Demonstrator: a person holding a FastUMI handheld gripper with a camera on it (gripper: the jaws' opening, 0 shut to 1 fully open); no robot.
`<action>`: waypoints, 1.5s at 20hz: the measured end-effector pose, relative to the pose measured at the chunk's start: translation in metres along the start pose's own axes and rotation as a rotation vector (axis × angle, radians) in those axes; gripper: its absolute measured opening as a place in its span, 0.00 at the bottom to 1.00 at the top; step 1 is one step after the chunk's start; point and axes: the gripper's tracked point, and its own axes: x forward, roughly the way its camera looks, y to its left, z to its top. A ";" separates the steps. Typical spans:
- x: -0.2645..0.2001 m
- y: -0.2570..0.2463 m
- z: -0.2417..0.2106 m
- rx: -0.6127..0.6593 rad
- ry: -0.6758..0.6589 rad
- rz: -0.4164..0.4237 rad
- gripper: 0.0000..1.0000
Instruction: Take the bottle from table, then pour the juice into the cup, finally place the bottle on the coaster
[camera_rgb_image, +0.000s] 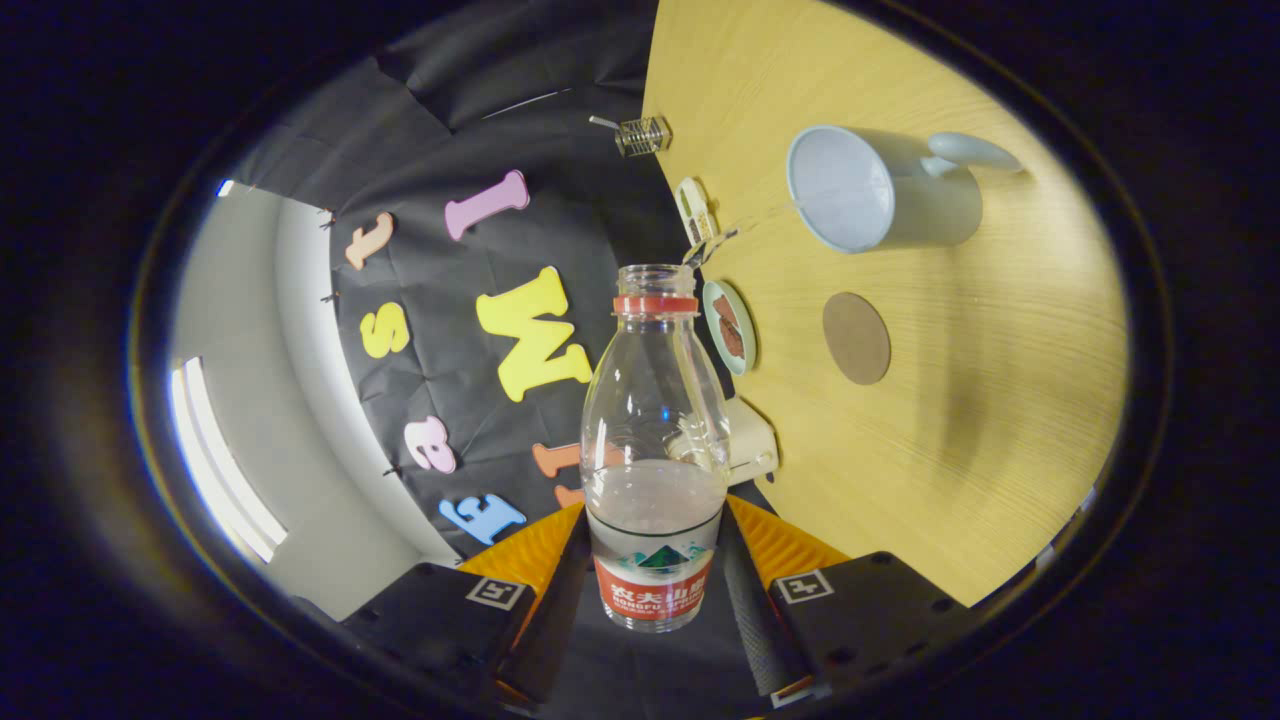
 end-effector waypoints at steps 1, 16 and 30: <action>0.000 -0.001 0.000 -0.002 0.000 0.002 0.75; 0.016 0.000 -0.004 0.075 0.007 -0.013 0.76; 0.015 0.008 0.000 0.166 0.011 -0.023 0.76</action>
